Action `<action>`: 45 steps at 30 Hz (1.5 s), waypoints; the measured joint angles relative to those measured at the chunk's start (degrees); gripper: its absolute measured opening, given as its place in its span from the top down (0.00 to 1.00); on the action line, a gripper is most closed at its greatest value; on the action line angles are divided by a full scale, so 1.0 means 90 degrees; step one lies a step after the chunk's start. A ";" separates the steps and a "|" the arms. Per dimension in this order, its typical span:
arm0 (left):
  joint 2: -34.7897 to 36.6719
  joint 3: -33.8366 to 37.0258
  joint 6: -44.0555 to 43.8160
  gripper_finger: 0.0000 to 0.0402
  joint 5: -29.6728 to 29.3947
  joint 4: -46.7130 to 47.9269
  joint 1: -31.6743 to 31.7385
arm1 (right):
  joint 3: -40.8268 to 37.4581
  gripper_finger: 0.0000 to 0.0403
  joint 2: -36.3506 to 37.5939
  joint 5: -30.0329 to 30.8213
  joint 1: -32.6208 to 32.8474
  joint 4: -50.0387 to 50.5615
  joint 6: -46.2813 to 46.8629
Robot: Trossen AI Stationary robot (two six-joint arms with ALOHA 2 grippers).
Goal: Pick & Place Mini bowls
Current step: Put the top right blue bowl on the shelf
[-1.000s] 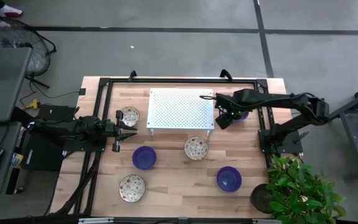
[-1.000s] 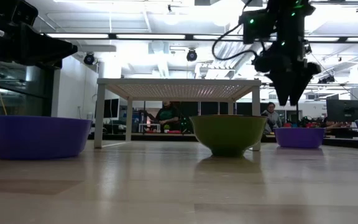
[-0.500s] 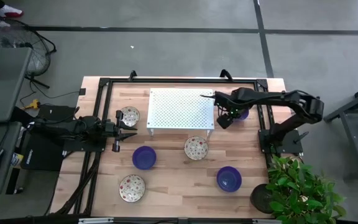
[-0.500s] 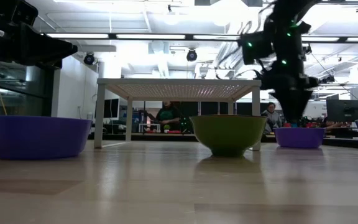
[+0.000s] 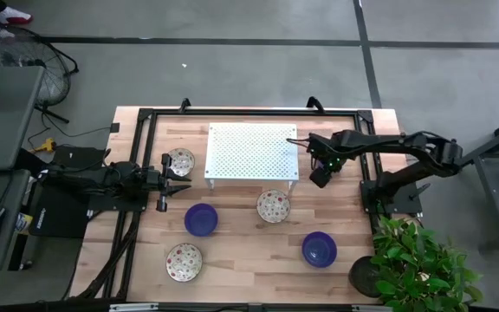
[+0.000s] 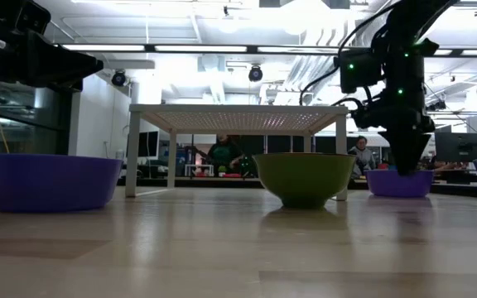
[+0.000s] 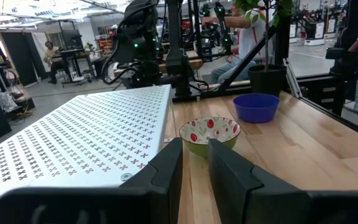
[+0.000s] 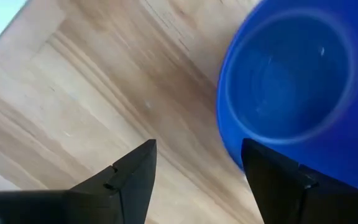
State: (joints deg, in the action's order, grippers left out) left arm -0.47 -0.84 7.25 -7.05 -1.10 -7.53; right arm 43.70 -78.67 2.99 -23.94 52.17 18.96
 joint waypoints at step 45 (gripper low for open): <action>0.0002 0.0000 0.0000 0.82 0.0000 0.0000 0.0000 | 0.0000 0.79 -0.0015 -0.0217 -0.0437 0.0065 -0.2504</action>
State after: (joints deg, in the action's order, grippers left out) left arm -0.45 -0.84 7.25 -7.05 -1.10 -7.53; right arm 43.70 -78.81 1.04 -27.88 52.75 -3.57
